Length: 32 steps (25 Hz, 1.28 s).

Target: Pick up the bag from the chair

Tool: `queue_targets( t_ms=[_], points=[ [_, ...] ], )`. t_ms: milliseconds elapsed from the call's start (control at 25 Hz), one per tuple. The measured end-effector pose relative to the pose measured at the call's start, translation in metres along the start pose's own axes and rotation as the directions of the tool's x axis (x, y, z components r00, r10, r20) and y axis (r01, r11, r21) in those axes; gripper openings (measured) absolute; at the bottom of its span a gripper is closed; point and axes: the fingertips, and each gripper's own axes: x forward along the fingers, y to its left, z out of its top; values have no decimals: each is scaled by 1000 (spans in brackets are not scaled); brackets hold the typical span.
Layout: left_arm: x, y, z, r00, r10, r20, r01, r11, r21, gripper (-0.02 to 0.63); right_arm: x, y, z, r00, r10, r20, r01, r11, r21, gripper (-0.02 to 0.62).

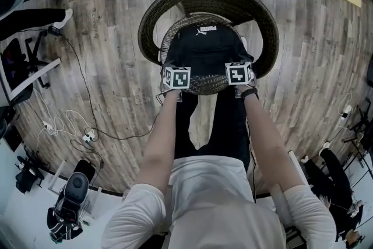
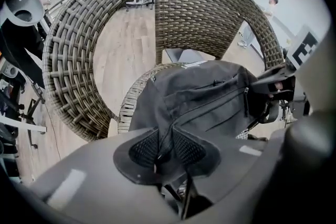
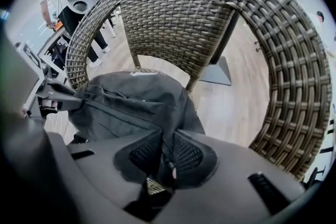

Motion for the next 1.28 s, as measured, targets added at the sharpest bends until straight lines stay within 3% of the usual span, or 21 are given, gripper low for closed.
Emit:
queue_targets(
  t_ms=[360, 560, 760, 1000, 1160, 1280],
  points=[
    [-41, -3, 24, 998, 9, 66, -7, 1000, -28, 77, -37, 3, 21, 998, -12, 58, 10, 1000, 30, 57],
    [-74, -1, 46, 992, 3, 128, 6, 998, -69, 77, -71, -1, 42, 989, 12, 146, -28, 993, 112, 57],
    [-112, 1, 85, 978, 11, 210, 4, 997, -72, 77, -108, -7, 69, 975, -5, 223, -24, 992, 125, 57],
    [-167, -7, 116, 949, 60, 311, -10, 987, -158, 75, -154, -5, 90, 956, -58, 289, -20, 965, 262, 49],
    [-204, -7, 136, 913, 80, 399, -19, 988, -155, 75, -185, -6, 106, 937, -77, 342, -23, 959, 281, 49],
    [-234, -4, 143, 900, 90, 427, -20, 986, -166, 75, -209, -3, 121, 917, -92, 388, -24, 959, 283, 49]
  ],
)
